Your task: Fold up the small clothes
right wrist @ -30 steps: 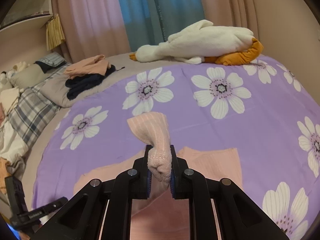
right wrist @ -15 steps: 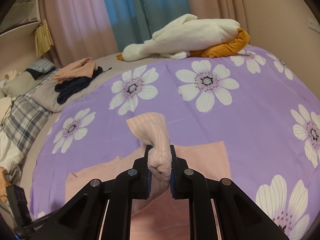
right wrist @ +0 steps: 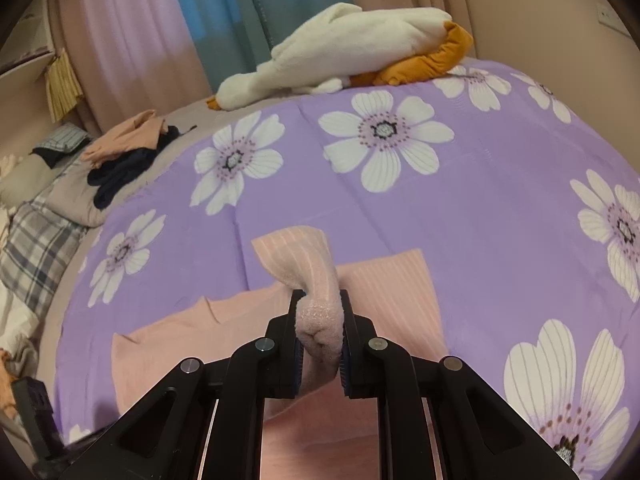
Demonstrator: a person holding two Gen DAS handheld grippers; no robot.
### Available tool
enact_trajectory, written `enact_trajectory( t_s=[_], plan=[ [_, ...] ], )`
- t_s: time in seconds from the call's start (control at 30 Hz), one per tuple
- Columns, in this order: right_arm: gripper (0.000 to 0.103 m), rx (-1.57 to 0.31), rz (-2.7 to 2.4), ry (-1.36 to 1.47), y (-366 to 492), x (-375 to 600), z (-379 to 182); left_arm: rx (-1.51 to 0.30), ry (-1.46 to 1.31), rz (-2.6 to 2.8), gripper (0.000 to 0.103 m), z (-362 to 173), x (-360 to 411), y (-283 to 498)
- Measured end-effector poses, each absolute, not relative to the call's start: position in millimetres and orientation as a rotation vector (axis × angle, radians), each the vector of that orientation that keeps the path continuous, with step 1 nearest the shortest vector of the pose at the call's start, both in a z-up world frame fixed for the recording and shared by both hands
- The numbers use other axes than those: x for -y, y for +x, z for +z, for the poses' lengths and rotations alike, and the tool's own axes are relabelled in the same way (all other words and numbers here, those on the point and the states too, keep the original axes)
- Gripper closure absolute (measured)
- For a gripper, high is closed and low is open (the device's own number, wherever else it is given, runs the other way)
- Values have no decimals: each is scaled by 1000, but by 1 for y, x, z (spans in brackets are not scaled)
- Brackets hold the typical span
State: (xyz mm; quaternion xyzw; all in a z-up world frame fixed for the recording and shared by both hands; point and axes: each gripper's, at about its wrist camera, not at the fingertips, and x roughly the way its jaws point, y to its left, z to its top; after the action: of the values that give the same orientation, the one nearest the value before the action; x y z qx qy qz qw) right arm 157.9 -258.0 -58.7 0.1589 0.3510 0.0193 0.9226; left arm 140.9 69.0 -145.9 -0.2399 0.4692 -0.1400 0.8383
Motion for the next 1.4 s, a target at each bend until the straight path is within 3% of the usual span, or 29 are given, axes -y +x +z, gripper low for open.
enact_trajectory(
  t_s=[0.93,1.4],
  plan=[
    [87,-920,-29,381,165,275,-123,-998,-524,-292,65,-150,-69,140],
    [87,-933,-21,432,160,282,-119,-997,-523,-291,65,-150,-69,139]
  ],
)
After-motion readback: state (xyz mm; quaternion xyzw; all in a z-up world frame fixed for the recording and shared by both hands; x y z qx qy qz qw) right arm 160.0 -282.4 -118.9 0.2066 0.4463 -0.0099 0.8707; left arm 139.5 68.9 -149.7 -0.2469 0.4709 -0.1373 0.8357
